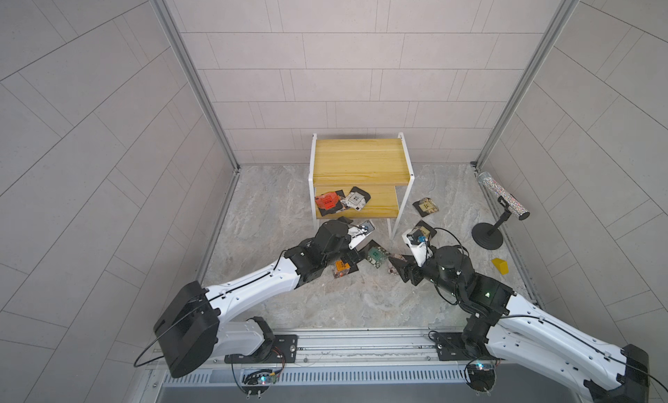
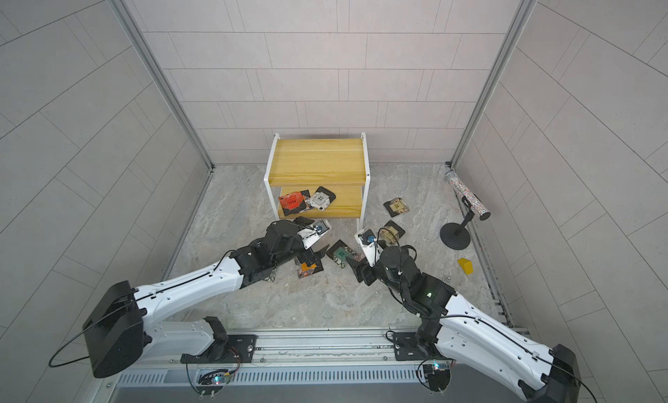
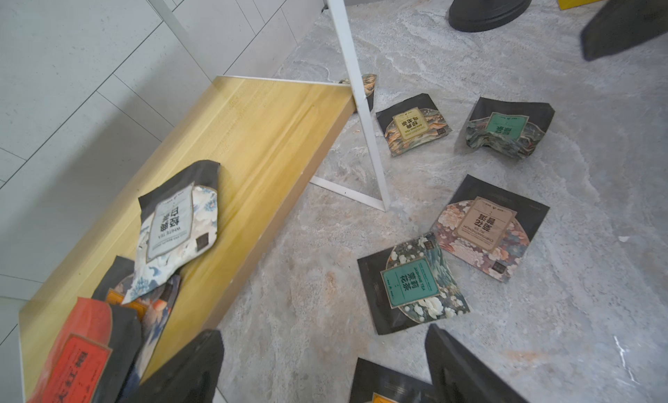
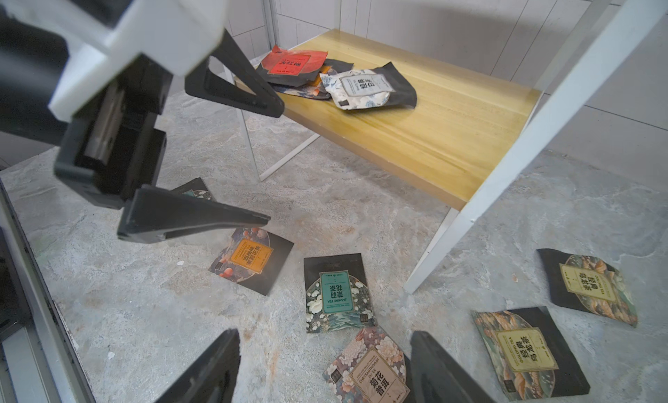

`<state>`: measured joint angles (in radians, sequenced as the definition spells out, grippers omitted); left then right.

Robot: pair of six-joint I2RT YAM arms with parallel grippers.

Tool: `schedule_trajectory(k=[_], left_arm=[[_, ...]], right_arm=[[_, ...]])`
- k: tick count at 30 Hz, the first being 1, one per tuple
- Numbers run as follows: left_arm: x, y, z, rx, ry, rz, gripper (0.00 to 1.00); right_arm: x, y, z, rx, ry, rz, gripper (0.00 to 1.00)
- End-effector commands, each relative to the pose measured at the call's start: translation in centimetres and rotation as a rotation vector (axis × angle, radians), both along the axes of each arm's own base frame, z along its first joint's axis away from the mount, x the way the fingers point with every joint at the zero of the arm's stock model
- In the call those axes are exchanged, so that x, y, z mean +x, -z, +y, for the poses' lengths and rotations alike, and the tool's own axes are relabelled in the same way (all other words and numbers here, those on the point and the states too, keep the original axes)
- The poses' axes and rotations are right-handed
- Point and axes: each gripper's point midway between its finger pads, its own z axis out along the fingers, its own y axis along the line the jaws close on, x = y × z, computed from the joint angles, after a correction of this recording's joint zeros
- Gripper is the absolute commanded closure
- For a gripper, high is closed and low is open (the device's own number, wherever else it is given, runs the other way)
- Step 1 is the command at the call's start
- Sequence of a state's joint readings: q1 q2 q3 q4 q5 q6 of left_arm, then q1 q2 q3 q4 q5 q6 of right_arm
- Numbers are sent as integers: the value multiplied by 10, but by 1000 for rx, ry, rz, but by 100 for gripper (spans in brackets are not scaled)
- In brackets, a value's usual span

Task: Remove the tea bags from the shelf
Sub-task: Pick up the tea bag from the shelf.

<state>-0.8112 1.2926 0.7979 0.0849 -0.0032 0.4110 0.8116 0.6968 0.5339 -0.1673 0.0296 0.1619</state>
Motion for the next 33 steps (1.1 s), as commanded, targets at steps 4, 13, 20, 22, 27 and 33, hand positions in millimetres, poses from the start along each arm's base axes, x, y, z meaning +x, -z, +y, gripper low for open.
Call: schedule_trajectory(k=[4, 13, 20, 22, 27, 33], left_arm=[[22, -28, -16, -15, 64, -79, 5], [48, -20, -22, 60, 71, -111, 3], [69, -23, -18, 69, 46, -132, 2], [73, -23, -18, 70, 43, -136, 2], [79, -18, -19, 83, 46, -130, 2], [82, -6, -20, 94, 57, -85, 3]], right_arm=[[-1, -6, -9, 17, 35, -18, 22], [-2, -6, -8, 18, 29, -16, 22], [-3, -6, -9, 11, 26, -13, 23], [-2, -5, -8, 10, 27, -12, 23], [-2, -4, -8, 6, 26, -9, 23], [-2, -5, -9, 8, 28, -11, 22]])
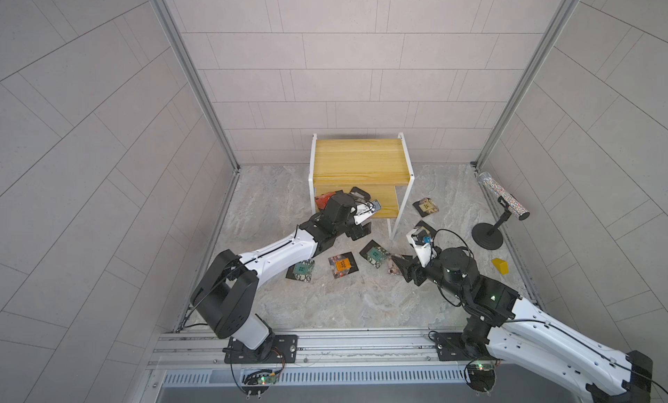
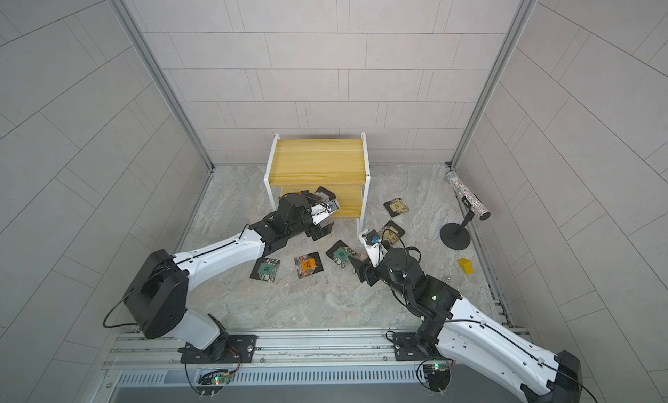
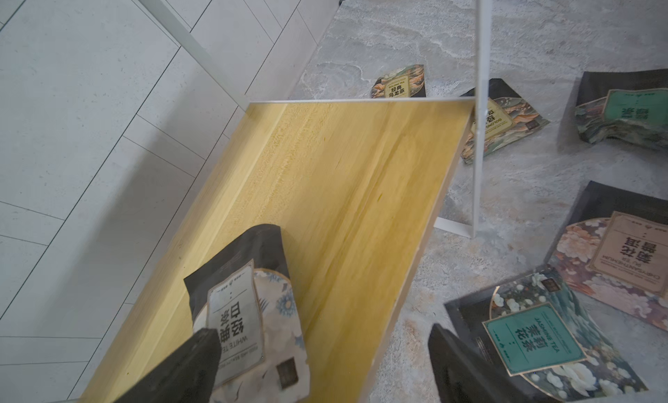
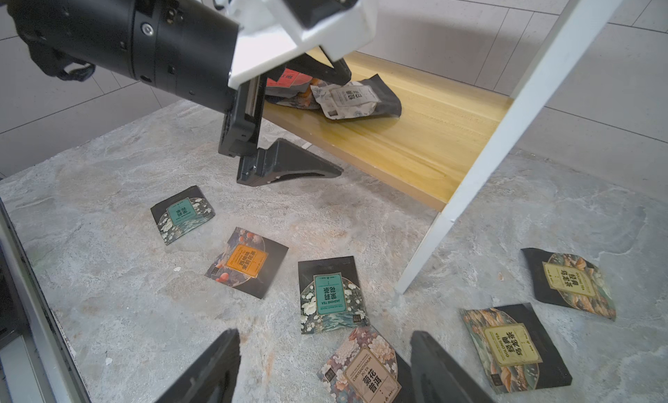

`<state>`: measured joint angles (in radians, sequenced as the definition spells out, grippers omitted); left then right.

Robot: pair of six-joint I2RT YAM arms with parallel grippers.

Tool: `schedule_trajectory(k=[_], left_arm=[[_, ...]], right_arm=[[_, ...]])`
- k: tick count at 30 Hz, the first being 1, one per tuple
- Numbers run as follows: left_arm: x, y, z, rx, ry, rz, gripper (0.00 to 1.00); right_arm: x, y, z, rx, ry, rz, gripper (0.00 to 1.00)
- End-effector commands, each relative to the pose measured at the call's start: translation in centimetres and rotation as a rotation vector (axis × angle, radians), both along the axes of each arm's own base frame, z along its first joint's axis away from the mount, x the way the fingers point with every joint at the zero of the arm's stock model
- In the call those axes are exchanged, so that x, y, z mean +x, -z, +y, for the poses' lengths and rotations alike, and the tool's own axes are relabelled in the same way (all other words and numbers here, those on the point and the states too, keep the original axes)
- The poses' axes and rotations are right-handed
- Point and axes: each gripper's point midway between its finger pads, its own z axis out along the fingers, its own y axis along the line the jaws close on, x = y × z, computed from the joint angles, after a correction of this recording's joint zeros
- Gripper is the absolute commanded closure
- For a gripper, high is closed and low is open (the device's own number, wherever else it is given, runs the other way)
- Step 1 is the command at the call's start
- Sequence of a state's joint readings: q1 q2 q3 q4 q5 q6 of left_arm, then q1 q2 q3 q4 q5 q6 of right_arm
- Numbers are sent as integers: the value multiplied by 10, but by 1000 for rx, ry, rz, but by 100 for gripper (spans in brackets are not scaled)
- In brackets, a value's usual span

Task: Remove the tea bags from the shelf
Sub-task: Pick up the tea bag from the shelf.

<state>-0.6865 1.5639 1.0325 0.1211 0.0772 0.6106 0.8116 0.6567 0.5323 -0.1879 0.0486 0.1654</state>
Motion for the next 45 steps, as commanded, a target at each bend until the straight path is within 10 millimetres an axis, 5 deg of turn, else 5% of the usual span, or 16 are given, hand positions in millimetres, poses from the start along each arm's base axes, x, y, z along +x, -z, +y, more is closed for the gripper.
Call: schedule_trajectory(k=[1, 21, 45], left_arm=[[4, -3, -4, -10, 16, 8, 4], [-26, 23, -10, -9, 132, 145, 39], [-27, 7, -19, -31, 155, 150, 92]], right_arm=[[-1, 2, -2, -4, 8, 7, 23], [4, 2, -8, -12, 48, -9, 23], [6, 2, -9, -18, 61, -18, 22]])
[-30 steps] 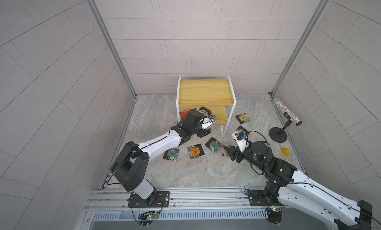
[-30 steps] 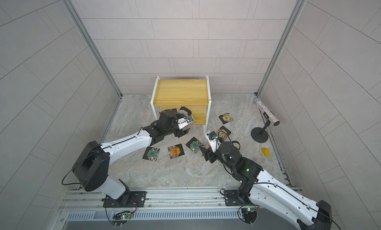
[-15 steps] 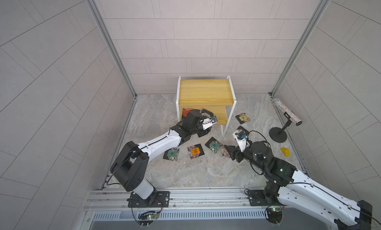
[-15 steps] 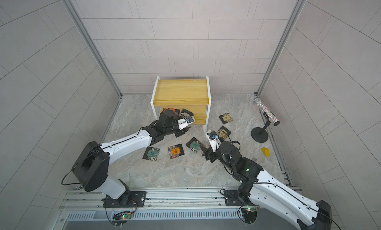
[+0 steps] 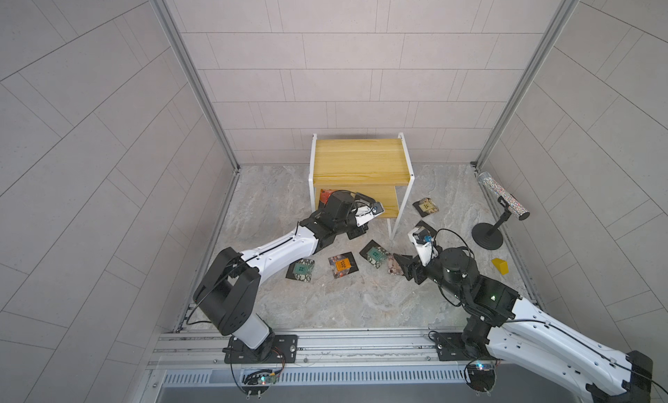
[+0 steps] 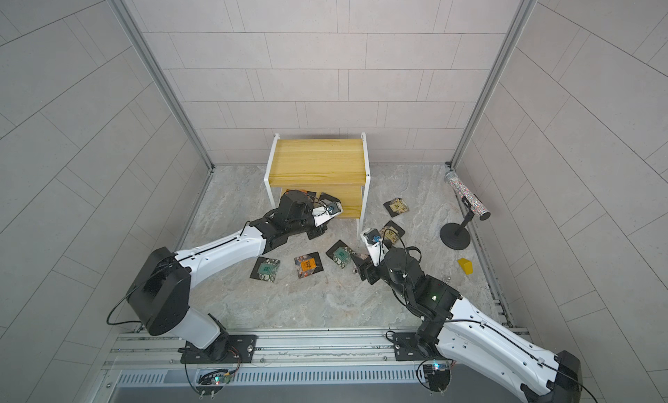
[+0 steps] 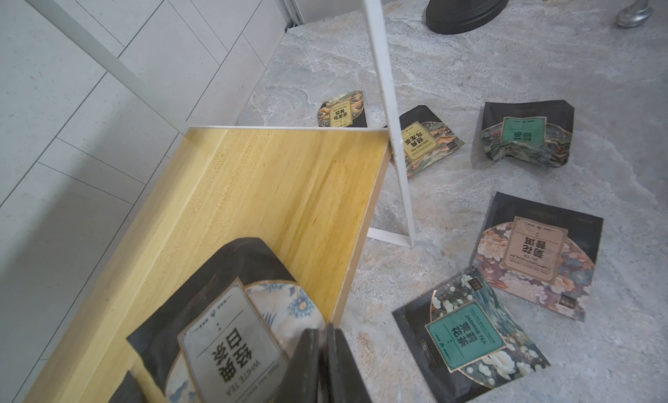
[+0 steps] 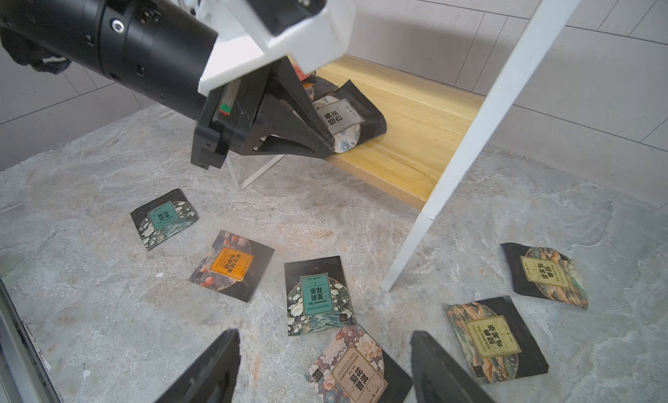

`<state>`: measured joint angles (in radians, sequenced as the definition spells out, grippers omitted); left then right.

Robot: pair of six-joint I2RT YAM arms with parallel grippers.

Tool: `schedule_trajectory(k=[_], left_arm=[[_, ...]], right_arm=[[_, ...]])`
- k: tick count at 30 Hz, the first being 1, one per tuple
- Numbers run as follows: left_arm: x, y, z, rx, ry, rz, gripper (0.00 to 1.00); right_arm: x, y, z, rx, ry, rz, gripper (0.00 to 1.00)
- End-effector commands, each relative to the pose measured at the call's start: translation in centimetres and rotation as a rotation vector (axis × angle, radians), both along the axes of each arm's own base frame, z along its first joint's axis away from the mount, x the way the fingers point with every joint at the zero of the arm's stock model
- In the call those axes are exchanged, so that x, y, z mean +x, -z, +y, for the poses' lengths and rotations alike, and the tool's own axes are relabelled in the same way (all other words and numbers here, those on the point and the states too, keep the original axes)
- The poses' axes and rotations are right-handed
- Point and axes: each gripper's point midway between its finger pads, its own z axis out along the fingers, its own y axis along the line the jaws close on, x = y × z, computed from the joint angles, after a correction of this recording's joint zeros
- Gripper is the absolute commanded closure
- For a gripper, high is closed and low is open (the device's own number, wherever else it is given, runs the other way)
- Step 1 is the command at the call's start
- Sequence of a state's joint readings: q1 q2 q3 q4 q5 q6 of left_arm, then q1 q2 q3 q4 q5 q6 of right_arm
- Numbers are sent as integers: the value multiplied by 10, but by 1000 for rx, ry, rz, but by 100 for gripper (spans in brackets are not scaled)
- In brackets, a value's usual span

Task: Remove the tea bags from the shelf
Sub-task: Pick up the tea bag from the shelf.

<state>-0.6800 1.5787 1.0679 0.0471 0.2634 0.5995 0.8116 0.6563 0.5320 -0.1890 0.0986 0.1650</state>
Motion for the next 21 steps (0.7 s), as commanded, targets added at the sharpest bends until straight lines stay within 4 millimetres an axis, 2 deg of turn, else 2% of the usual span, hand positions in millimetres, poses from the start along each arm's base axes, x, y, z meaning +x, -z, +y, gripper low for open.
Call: schedule_trajectory(k=[1, 4, 11, 21], left_arm=[[-6, 1, 2, 18, 7, 39, 94], [-7, -3, 2, 16, 10, 31, 100], [-12, -21, -2, 2, 18, -9, 100], [-31, -61, -5, -38, 33, -97, 100]], right_arm=[[1, 2, -2, -3, 15, -4, 22], [2, 2, -2, -2, 14, -6, 22], [2, 2, -2, -3, 14, -5, 22], [2, 2, -1, 2, 14, -5, 22]])
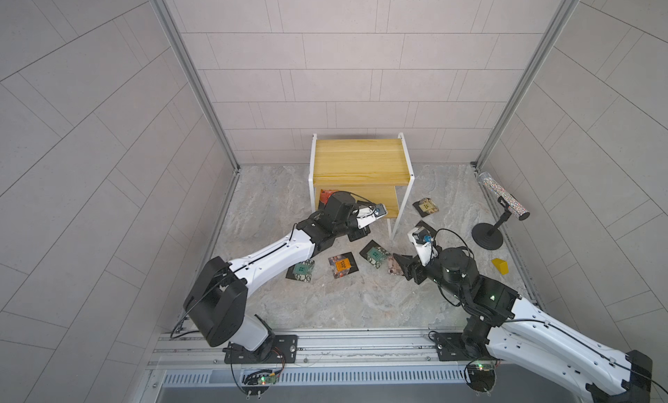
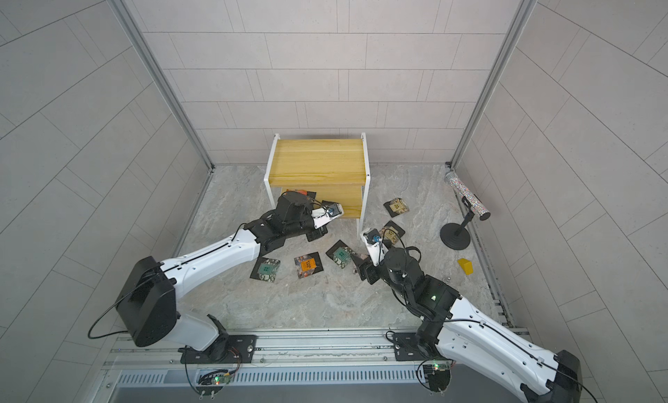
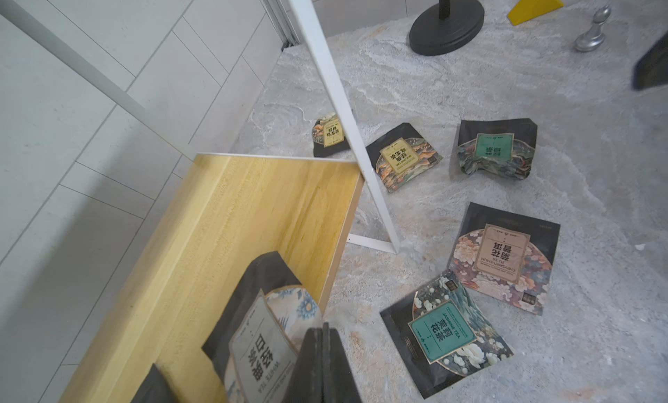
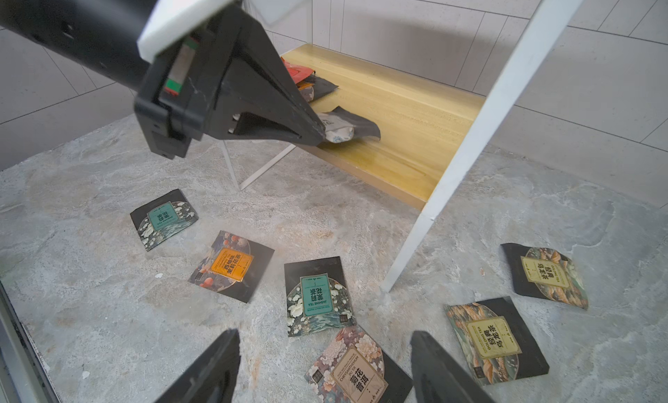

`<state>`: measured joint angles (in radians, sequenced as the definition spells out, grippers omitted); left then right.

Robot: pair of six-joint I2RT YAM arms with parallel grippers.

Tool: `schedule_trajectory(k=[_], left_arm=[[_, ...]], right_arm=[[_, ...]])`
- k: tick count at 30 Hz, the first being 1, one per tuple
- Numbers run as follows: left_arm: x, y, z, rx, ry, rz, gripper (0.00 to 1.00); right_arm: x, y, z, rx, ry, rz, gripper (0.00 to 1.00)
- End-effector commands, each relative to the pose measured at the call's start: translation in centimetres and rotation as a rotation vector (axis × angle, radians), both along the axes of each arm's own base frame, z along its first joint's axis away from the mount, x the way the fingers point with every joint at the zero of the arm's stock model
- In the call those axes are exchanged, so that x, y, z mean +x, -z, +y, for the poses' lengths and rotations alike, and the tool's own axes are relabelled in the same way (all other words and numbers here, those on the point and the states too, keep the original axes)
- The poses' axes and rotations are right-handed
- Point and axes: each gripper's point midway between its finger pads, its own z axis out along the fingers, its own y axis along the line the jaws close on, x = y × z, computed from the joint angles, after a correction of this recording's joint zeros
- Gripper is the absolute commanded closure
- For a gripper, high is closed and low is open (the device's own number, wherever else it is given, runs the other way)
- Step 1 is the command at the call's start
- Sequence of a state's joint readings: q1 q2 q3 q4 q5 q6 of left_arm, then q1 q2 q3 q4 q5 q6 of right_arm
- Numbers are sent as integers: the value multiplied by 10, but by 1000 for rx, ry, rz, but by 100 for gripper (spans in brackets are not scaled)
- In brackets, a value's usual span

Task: Remove the tea bags from the shelf
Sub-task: Pick up the tea bag from the shelf.

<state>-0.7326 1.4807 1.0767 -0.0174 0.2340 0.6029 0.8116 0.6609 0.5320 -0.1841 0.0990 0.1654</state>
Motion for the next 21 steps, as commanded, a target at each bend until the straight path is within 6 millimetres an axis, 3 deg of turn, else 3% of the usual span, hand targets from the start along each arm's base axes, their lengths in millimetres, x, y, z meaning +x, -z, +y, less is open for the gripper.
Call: schedule_trajectory(k=[1, 12, 21], left_arm=[[-9, -31, -1, -27, 5, -62, 100], [-40, -68, 17, -61, -43, -114, 100], [-58, -72, 54, -46, -185, -101, 100]], right_arm=[[1, 3, -1, 0, 13, -4, 22], [2, 3, 0, 5, 8, -4, 22], [2, 2, 1, 11, 8, -7, 22]])
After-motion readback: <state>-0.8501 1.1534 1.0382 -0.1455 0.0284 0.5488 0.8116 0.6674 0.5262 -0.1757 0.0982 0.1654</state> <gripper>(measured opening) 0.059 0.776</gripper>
